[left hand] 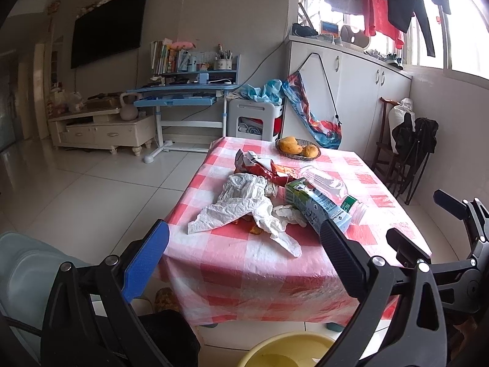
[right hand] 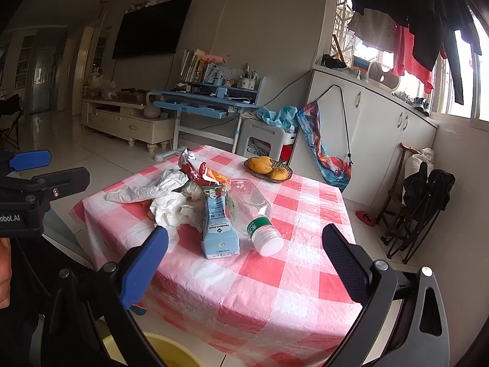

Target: Collect trash

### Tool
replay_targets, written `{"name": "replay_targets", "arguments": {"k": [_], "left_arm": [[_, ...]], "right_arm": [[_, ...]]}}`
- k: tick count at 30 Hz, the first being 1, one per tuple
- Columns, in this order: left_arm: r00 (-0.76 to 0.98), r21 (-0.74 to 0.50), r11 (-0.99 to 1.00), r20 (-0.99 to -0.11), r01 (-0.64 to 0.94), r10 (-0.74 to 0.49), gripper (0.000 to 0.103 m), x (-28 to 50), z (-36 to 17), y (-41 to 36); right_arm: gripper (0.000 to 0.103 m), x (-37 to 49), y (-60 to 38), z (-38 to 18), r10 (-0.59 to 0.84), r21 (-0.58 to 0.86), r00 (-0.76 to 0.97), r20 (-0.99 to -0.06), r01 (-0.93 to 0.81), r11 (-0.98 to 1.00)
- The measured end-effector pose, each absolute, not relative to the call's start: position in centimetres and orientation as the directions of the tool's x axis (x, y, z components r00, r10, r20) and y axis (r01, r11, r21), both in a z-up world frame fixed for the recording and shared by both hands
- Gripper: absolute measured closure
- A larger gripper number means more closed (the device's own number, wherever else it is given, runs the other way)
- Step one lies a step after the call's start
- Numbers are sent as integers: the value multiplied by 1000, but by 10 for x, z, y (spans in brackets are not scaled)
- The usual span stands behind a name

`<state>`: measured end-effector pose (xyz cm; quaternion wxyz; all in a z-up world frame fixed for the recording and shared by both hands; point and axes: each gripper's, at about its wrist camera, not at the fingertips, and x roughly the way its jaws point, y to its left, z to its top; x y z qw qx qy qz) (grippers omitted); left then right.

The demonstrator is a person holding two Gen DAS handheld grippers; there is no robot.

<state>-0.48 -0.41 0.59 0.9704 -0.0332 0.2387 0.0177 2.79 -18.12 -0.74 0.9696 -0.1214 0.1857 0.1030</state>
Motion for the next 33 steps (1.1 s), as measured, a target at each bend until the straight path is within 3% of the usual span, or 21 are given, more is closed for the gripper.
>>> {"name": "replay_targets", "arguments": {"k": [33], "left_arm": [[847,-11,1000,-532,-7,0,7,4,-3,-17]], "right_arm": [[6,29,-182,-17,146,-214,901,-410,-250,944]]}}
